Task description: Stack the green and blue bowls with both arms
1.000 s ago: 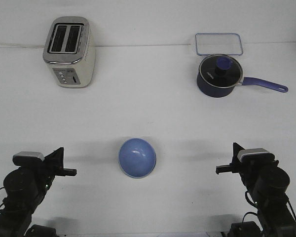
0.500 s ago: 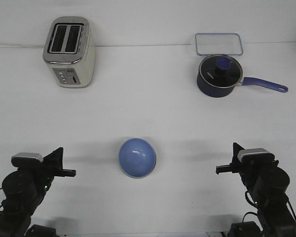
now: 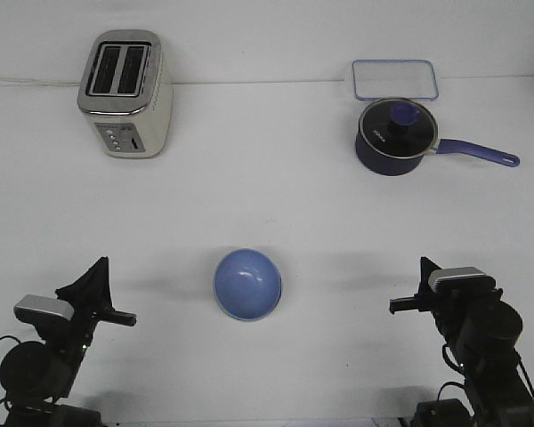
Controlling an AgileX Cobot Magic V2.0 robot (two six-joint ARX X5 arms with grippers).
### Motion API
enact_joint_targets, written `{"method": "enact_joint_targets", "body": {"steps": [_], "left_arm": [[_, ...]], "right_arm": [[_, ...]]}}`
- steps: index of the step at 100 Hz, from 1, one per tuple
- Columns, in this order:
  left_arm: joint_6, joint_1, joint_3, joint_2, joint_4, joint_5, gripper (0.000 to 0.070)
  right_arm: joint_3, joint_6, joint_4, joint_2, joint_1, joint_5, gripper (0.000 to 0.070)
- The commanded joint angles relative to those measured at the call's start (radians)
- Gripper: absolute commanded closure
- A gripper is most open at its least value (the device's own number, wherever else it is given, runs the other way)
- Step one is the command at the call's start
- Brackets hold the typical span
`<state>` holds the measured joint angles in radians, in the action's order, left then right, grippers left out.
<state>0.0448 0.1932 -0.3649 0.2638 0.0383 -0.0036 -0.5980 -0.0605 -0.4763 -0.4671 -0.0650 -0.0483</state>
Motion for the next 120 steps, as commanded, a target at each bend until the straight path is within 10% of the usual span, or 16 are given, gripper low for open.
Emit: {"method": "enact_joint_targets", "body": {"steps": [1,120], "left_arm": [[-0.045,-0.010,0.043,-0.035,0.020,-0.005,0.0689],[-0.026,-0.098,0.351,-0.261,0.142,-0.005,0.0689]], "right_arm": [[-0.011,-0.003,0.013,-0.003,-0.001,0.004,0.0700],[-0.011,-0.003,0.027,-0.003,-0.001,0.004,0.0700]]}}
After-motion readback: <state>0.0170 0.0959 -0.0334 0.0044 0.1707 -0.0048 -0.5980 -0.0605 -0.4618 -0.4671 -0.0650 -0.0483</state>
